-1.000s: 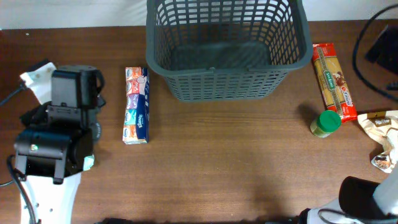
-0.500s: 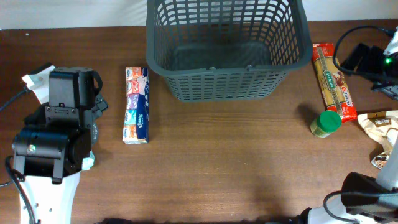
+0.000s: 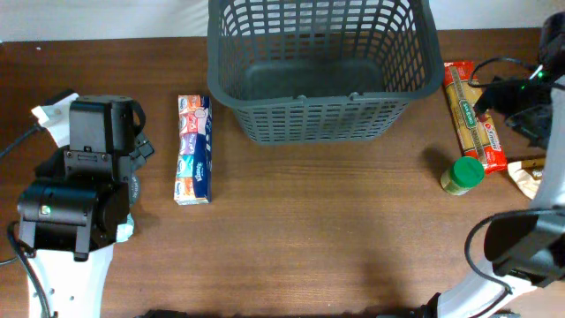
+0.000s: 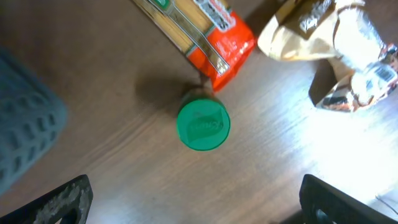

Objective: Pack container
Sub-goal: 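Move the right gripper down over the green-lidded jar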

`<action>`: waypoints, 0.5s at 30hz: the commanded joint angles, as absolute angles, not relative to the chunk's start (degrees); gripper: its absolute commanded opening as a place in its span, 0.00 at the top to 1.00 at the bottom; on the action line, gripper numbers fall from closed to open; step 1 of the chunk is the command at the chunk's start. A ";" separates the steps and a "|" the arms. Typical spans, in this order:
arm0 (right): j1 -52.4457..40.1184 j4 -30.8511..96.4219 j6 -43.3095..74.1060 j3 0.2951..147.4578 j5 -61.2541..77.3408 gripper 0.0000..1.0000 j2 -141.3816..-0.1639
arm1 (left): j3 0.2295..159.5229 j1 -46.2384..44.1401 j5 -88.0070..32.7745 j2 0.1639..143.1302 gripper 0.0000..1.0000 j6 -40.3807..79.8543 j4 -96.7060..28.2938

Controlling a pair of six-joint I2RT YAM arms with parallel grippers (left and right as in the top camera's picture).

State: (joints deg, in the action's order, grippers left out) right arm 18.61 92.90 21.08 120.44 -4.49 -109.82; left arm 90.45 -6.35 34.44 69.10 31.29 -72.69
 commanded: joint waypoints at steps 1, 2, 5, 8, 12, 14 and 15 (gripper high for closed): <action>18.83 92.53 24.27 118.13 -7.27 0.01 -110.96 | 91.29 -6.07 34.22 68.64 0.00 31.62 -72.75; 18.83 92.55 25.08 117.58 -8.14 0.01 -110.96 | 91.29 -6.07 34.22 68.64 0.00 31.64 -72.75; 18.83 92.53 26.26 116.31 -9.80 0.01 -110.96 | 91.29 -6.07 34.22 68.64 0.00 31.62 -72.75; 18.85 93.45 26.24 115.63 -10.28 0.01 -110.96 | 91.29 -6.07 34.22 68.64 0.00 31.62 -72.75; 19.11 95.44 26.30 115.63 -10.94 0.01 -110.15 | 91.29 -6.07 34.22 68.64 0.00 31.62 -72.75; 19.22 96.64 26.48 115.63 -10.76 0.01 -109.01 | 91.29 -6.07 34.22 68.64 0.00 31.62 -72.75; 19.20 97.36 26.48 115.61 -10.76 0.01 -108.42 | 91.29 -6.07 34.22 68.64 0.00 31.62 -72.75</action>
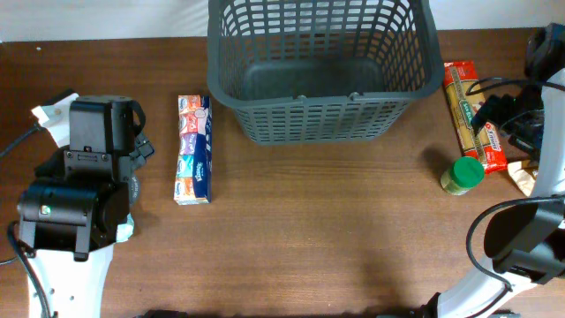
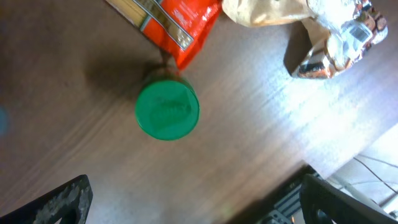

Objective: Pack container
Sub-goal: 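Move the right gripper down over the green-lidded jar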

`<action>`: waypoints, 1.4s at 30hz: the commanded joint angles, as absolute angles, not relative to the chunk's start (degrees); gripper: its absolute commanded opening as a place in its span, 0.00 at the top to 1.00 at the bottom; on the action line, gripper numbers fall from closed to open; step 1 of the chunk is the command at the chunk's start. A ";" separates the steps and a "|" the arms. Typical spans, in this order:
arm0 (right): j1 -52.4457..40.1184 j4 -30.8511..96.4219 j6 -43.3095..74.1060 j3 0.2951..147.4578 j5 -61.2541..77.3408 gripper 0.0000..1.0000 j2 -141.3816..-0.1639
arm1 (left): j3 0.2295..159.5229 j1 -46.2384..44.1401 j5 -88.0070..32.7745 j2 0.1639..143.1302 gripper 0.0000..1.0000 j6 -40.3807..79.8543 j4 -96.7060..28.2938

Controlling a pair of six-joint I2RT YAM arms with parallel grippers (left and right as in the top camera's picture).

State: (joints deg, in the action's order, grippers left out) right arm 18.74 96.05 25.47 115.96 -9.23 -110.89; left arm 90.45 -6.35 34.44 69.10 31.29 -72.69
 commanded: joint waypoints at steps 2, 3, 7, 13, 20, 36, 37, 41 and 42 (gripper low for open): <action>19.20 97.30 26.46 114.13 -10.57 0.01 -106.19 | 91.29 -6.07 34.22 68.64 0.00 31.64 -72.75; 19.20 97.23 26.46 113.03 -10.57 0.01 -104.97 | 91.29 -6.07 34.22 68.64 0.00 31.62 -72.75; 19.20 94.04 26.44 105.54 -10.87 0.01 -98.94 | 91.29 -6.07 34.22 68.64 0.00 31.62 -72.75; 19.20 80.62 26.44 88.23 -10.96 0.01 -91.00 | 91.29 -6.07 34.22 68.64 0.00 31.62 -72.75; 19.18 69.56 26.48 80.99 -6.22 0.01 -93.08 | 91.29 -6.07 34.22 68.64 0.00 31.62 -72.75; 19.16 63.07 30.98 80.99 -3.44 0.01 -97.78 | 91.29 -6.07 34.22 68.64 0.00 31.62 -72.77; 19.16 63.16 30.96 80.99 -3.44 0.01 -99.22 | 91.29 -6.07 34.22 68.64 0.00 31.64 -72.75; 19.16 64.01 30.98 80.99 -3.40 0.01 -104.51 | 91.29 -6.07 34.22 68.64 0.00 31.62 -72.75; 19.16 64.18 30.96 80.99 -3.42 0.01 -105.45 | 91.29 -6.07 34.22 68.64 0.00 31.62 -72.75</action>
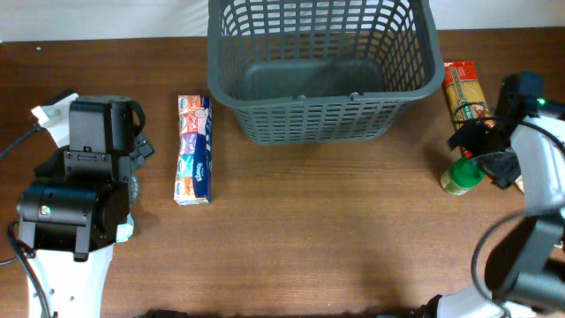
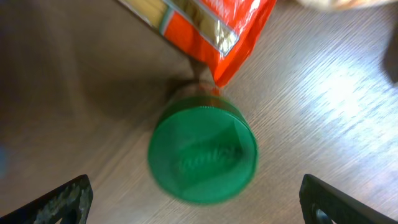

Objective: Pack container
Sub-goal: 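Move the right gripper down over the green-lidded jar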

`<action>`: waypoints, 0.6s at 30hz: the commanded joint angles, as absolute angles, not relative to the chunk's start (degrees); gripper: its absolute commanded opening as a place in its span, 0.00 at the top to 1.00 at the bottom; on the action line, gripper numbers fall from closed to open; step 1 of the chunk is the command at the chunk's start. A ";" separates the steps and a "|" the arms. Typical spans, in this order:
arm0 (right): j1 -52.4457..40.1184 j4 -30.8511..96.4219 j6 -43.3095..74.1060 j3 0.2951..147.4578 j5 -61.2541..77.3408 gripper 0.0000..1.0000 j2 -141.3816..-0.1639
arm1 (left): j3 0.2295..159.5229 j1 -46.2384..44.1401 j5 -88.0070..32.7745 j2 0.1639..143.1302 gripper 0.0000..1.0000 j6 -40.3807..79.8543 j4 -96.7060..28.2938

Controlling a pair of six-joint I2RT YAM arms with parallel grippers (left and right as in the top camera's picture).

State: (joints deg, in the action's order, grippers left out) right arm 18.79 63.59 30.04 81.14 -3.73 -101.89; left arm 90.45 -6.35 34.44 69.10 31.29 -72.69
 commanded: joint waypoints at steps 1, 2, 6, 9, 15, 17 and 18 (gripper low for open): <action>19.16 64.29 30.96 80.99 -3.44 0.01 -106.37 | 91.29 -6.07 34.22 68.64 0.00 31.64 -72.75; 19.16 64.29 30.96 80.99 -3.44 0.01 -107.02 | 91.29 -6.07 34.22 68.64 0.01 31.64 -72.77; 19.20 63.77 30.96 80.99 -3.66 0.01 -108.09 | 91.29 -6.07 34.22 68.64 0.00 31.62 -72.75; 19.22 63.09 30.98 81.01 -3.66 0.01 -108.12 | 91.29 -6.07 34.22 68.64 0.00 31.62 -72.75; 19.27 61.93 33.19 81.01 -4.19 0.01 -108.16 | 91.29 -6.07 34.22 68.64 0.00 31.64 -72.75; 19.27 61.52 34.54 80.99 -5.39 0.01 -108.18 | 91.29 -6.07 34.22 68.64 0.01 31.62 -72.75; 19.27 61.21 35.03 80.99 -5.96 0.01 -108.18 | 91.29 -6.07 34.22 68.64 0.00 31.62 -72.77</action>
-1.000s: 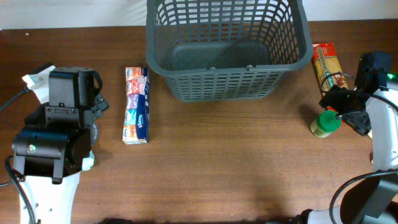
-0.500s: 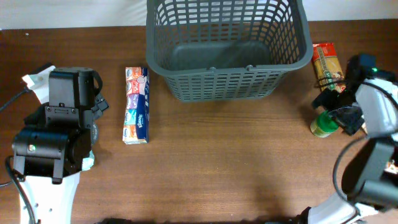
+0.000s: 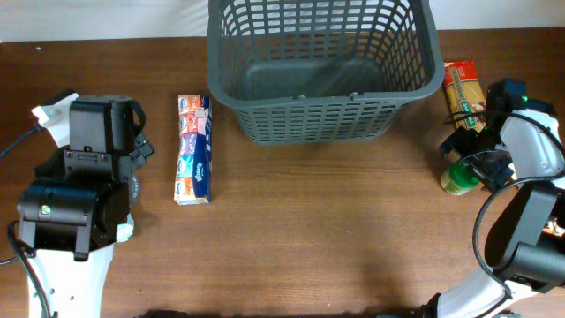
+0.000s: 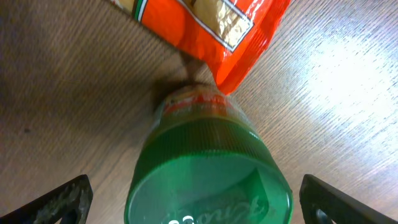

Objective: Pack container
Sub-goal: 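Move the right gripper down over the green-lidded jar, then close the right gripper around the green-lidded jar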

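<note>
A green-lidded jar (image 4: 208,180) stands upright on the table at the right, (image 3: 461,175) in the overhead view. My right gripper (image 4: 199,208) is open and low over it, one fingertip (image 4: 62,200) on each side of the lid and apart from it. An orange spaghetti pack (image 3: 463,93) lies just behind the jar, its end (image 4: 205,28) almost touching it. The dark grey plastic basket (image 3: 322,66) stands at the back middle with nothing in it. A tissue pack (image 3: 194,148) lies left of the basket. My left arm (image 3: 79,181) rests at the far left, its fingers hidden.
The brown wooden table (image 3: 318,238) carries all of this. The right table edge lies close behind my right gripper. Cables run by the left arm's base.
My right gripper has come lower onto the jar. The green lid now fills the bottom of the wrist view between the open fingers. Nothing else has moved.
The right gripper was open and high above the jar, with the spaghetti pack and a crumpled bag also in its view. At each later moment it was closer to the jar, which grew larger. Now it straddles the lid. The left arm stayed still.
</note>
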`<action>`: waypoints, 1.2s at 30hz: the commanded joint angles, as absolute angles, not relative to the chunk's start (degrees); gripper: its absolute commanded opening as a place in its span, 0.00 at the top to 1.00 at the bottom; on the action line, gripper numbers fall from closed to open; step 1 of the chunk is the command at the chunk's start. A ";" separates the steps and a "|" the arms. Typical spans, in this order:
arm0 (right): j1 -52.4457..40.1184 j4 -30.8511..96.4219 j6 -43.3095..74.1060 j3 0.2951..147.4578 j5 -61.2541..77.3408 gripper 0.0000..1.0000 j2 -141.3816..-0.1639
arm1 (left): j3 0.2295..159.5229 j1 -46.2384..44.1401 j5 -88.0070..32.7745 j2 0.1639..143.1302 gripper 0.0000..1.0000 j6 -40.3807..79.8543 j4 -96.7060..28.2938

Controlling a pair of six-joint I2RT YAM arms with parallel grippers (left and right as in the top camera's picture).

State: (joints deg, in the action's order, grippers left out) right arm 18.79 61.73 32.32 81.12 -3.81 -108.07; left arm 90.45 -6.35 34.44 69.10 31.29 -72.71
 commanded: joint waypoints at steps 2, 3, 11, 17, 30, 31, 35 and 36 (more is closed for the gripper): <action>19.27 60.69 35.03 80.99 -6.07 0.01 -108.18 | 91.29 -6.07 34.22 68.64 0.00 31.62 -72.75; 19.27 60.53 35.03 81.01 -6.04 0.01 -108.18 | 91.29 -6.07 34.22 68.64 0.00 31.62 -72.75; 19.49 61.32 37.06 81.01 -6.46 0.01 -108.18 | 91.29 -6.07 34.22 68.64 0.00 31.62 -72.77; 20.84 62.70 38.02 80.99 -6.31 0.01 -108.18 | 91.29 -6.07 34.22 68.64 0.00 31.62 -72.77; 21.74 62.63 32.60 81.01 -5.23 0.01 -111.79 | 91.29 -6.07 34.22 68.64 0.00 31.62 -72.75; 21.74 62.22 31.53 81.01 -4.25 0.01 -112.01 | 91.29 -6.07 34.22 68.64 0.00 31.62 -72.75; 21.74 62.08 31.33 81.01 -3.81 0.01 -112.64 | 91.29 -6.07 34.22 68.64 0.00 31.62 -72.77; 21.71 62.08 31.33 81.01 -3.81 0.01 -112.92 | 91.29 -6.07 34.22 68.64 0.00 31.62 -72.75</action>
